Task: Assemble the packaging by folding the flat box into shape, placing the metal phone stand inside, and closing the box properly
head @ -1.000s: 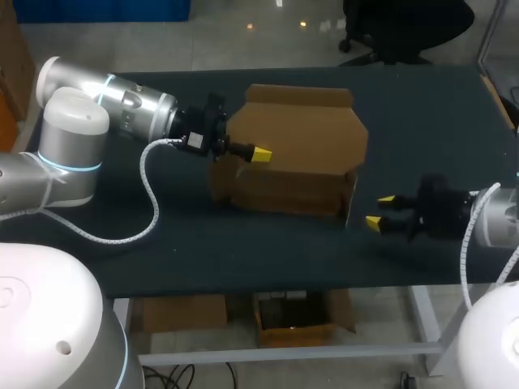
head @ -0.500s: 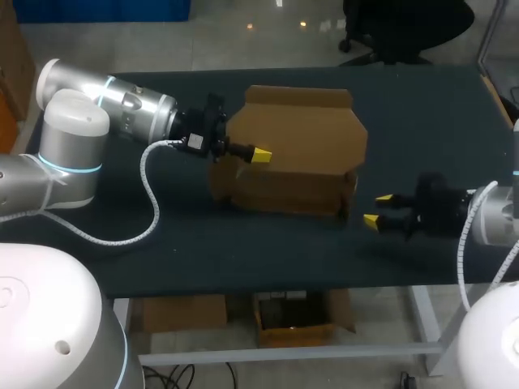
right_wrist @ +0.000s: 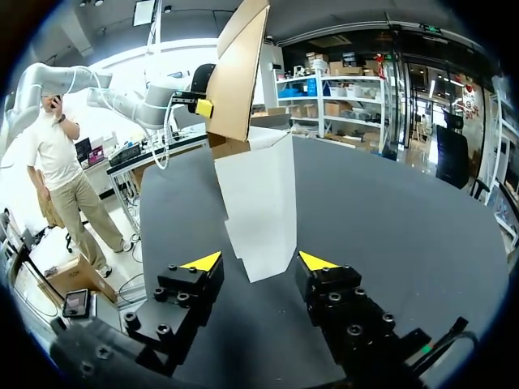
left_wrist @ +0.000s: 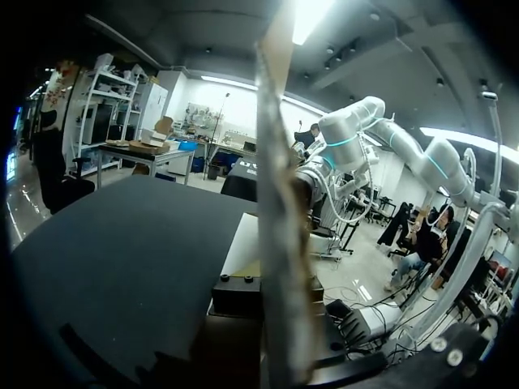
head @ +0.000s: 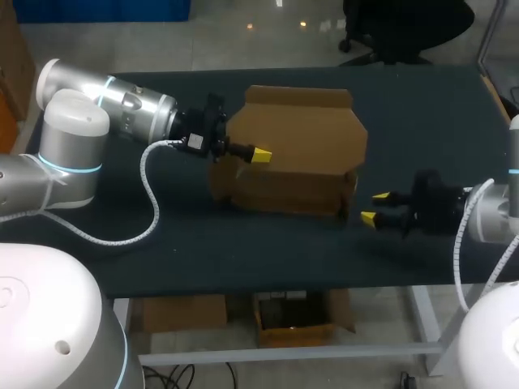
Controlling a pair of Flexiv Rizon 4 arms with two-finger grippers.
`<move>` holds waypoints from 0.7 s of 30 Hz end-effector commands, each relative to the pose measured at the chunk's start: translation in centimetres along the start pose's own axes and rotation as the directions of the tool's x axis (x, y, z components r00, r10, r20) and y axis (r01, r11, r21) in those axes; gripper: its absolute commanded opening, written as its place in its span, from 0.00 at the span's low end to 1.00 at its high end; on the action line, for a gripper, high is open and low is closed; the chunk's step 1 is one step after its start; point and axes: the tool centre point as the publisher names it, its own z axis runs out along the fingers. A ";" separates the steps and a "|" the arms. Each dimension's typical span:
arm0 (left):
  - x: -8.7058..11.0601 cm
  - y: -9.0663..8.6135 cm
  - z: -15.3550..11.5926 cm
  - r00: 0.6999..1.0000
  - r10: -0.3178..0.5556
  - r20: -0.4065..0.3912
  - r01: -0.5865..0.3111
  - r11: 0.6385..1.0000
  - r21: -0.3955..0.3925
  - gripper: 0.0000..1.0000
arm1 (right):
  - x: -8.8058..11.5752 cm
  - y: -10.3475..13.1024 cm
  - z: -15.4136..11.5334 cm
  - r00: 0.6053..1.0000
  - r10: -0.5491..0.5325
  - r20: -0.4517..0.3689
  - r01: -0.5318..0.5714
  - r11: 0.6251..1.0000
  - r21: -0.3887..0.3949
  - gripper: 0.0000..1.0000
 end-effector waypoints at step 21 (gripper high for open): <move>0.0 0.3 0.0 1.000 0.000 0.000 0.000 1.000 0.000 0.00 | 0.9 1.5 4.6 0.996 -0.042 -0.082 0.044 0.999 0.015 0.55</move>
